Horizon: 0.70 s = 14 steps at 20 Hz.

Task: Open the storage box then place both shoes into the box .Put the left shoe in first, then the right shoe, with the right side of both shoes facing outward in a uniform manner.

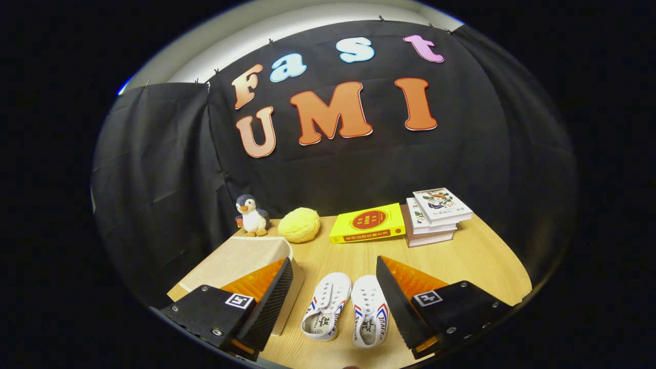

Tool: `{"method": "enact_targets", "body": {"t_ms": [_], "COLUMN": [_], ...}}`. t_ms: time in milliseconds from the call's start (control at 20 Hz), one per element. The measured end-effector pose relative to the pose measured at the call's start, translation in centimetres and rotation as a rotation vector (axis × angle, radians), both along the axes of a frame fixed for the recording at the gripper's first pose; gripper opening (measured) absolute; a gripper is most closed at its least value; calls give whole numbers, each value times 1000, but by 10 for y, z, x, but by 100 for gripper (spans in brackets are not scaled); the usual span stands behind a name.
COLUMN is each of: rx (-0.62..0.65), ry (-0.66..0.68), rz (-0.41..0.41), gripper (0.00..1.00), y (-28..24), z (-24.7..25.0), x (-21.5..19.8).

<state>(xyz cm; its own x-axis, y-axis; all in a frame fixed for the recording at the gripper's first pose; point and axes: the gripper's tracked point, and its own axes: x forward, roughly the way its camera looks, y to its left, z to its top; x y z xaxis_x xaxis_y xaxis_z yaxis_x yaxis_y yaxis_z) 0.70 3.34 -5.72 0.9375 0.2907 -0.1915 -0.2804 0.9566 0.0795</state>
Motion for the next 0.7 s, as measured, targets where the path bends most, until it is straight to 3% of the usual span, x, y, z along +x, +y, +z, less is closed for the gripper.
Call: {"method": "enact_targets", "body": {"t_ms": [300,700], "rx": [136,509], "ry": [104,554], "rz": [171,495], "gripper": [98,98], "y": [29,97], "z": [-17,-78], "x": [13,3]}}
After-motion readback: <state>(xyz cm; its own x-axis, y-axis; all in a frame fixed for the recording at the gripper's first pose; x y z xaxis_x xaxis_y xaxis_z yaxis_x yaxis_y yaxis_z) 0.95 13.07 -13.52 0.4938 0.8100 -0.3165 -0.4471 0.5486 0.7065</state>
